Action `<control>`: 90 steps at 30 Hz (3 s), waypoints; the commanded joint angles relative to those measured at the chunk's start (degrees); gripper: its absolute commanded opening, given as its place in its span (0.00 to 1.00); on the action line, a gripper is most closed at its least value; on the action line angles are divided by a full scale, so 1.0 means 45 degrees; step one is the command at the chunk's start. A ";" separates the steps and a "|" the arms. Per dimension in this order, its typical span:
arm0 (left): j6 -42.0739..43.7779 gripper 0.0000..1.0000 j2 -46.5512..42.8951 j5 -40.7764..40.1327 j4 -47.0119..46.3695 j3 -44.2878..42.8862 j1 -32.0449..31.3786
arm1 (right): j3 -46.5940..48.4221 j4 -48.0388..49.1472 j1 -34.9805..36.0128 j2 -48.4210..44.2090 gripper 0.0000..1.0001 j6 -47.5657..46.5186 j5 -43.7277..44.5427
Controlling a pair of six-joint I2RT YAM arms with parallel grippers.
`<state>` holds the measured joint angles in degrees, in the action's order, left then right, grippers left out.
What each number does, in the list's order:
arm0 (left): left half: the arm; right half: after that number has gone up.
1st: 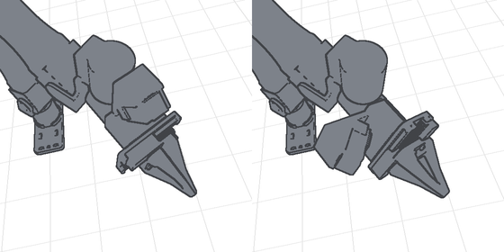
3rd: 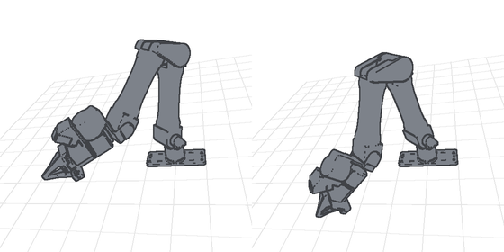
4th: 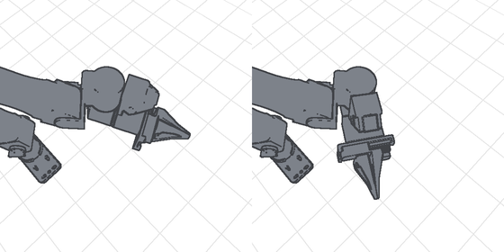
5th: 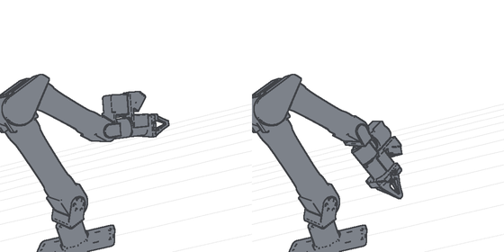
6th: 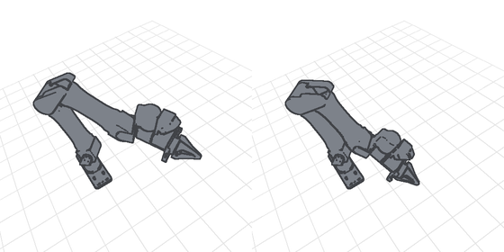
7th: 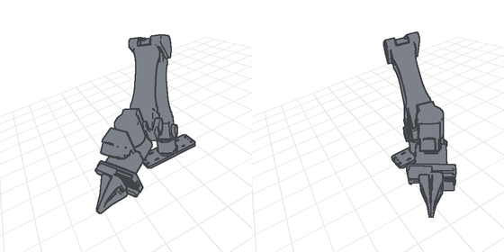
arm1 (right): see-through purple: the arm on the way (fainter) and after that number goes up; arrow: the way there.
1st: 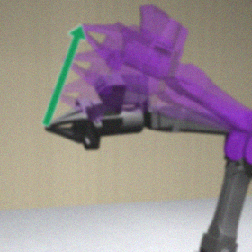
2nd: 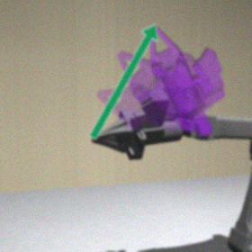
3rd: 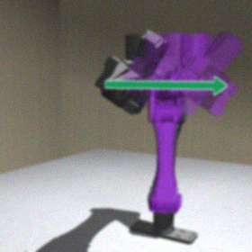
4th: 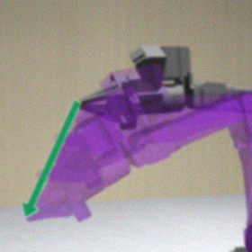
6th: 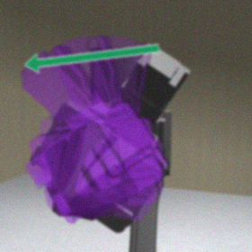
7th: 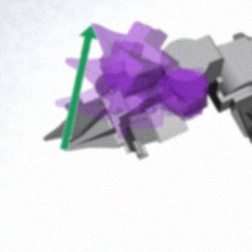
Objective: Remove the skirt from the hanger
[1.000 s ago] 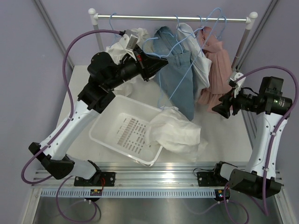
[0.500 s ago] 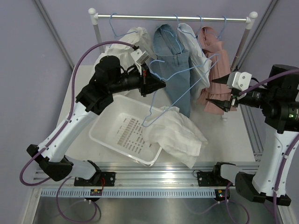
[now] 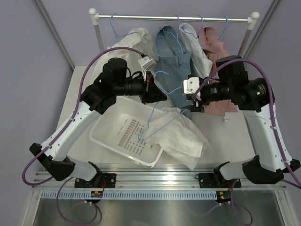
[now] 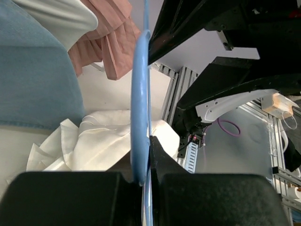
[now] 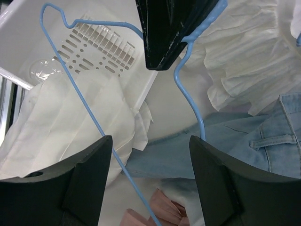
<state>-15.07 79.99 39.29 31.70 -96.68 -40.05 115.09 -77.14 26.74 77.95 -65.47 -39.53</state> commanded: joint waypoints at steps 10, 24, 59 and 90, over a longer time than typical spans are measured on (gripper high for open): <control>-0.0265 0.00 0.0155 0.0314 0.1118 -0.0428 0.0053 | 0.1298 -0.0294 0.1362 0.0197 0.68 -0.1055 0.1464; -0.0830 0.00 0.0253 0.1367 0.0435 -0.0468 0.0112 | -0.1004 0.1811 0.1362 0.0060 0.67 -0.0001 0.2827; -0.2959 0.83 -0.2267 0.3202 -0.4662 0.3614 0.2338 | -0.3134 0.4448 -0.0552 -0.0702 0.00 0.4822 -0.0238; -0.0559 0.00 -0.1524 0.1895 0.0002 0.2053 0.1811 | -0.2705 0.5053 -0.1196 -0.0155 0.53 0.5701 -0.0493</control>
<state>-19.62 74.43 48.62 28.97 -84.66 -31.88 101.60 -56.71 22.50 79.02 -40.73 -40.25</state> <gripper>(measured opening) 0.024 0.436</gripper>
